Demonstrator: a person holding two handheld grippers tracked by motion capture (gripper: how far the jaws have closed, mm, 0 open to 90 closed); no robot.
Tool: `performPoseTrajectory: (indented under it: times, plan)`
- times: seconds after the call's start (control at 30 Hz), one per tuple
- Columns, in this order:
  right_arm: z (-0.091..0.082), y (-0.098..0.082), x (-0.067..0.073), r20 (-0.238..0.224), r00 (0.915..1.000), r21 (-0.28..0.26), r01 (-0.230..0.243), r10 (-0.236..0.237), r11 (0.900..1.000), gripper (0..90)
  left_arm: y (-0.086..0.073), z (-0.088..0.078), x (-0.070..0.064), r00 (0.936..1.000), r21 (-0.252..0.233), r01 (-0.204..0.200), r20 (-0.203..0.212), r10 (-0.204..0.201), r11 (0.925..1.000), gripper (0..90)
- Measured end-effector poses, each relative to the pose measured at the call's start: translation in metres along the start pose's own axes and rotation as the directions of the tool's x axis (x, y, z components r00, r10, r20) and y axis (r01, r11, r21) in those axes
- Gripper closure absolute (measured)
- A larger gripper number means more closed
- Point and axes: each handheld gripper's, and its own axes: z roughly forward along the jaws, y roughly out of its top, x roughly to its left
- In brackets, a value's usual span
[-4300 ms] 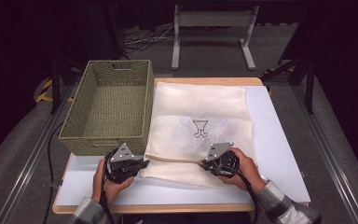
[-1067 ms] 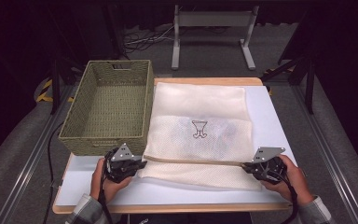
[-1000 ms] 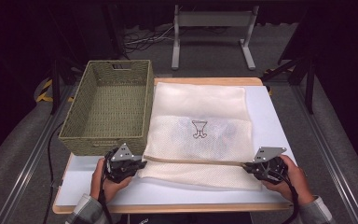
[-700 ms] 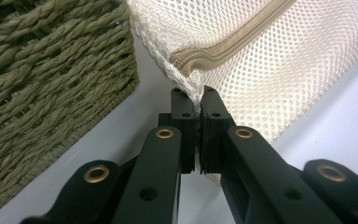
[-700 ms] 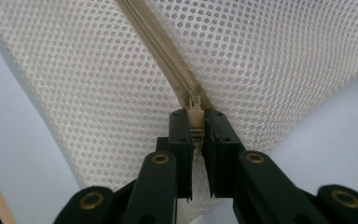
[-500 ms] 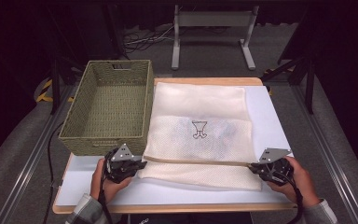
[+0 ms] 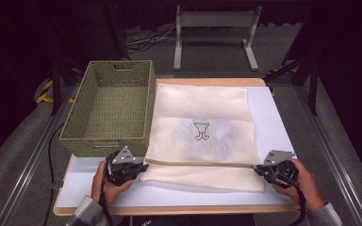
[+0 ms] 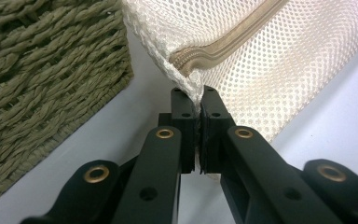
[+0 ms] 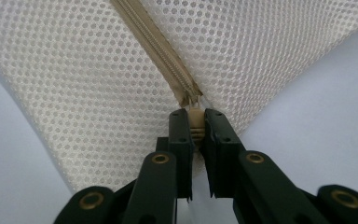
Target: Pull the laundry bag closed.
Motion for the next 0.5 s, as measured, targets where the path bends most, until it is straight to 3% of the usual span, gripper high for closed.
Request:
performPoseTrajectory:
  times: [0.5]
  plan:
    - [0.0008, 0.0011, -0.0013, 0.050, 0.9987, -0.001, -0.006, 0.006, 1.000, 81.9, -0.0031, 0.0042, -0.0031, 0.9995, 0.001, -0.004, 0.032, 0.004, 1.0000, 86.1]
